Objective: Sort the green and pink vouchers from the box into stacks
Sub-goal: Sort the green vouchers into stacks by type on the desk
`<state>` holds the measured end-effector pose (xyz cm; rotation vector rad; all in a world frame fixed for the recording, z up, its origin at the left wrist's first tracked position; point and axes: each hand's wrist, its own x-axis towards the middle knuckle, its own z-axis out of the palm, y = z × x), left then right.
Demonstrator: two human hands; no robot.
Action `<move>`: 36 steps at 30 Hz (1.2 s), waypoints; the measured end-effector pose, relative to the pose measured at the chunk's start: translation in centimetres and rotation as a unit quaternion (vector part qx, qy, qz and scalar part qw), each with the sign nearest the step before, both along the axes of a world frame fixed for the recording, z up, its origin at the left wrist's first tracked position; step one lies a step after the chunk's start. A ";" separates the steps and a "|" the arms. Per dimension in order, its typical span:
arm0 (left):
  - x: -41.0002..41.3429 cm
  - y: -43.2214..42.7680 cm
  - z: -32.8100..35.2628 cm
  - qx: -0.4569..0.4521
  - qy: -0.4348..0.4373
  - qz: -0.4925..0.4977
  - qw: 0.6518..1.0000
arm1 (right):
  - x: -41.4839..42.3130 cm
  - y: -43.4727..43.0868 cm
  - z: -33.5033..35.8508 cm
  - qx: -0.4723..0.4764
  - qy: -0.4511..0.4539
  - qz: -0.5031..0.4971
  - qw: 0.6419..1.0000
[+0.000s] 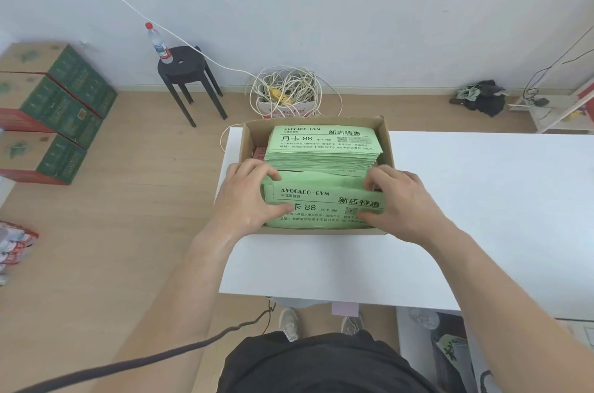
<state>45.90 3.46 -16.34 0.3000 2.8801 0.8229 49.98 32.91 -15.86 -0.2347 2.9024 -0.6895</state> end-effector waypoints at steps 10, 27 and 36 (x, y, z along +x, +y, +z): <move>1.0 -0.8 1.2 0.115 -0.137 0.022 0.984 | -1.9 -1.4 1.7 0.041 -0.091 0.040 0.994; 0.5 -0.8 0.3 0.116 -0.124 0.149 0.974 | -2.4 -3.1 0.6 -0.112 -0.115 -0.121 0.980; -0.3 0.3 0.9 0.133 -0.190 0.141 0.962 | -3.1 -3.5 0.6 -0.004 -0.130 -0.144 0.981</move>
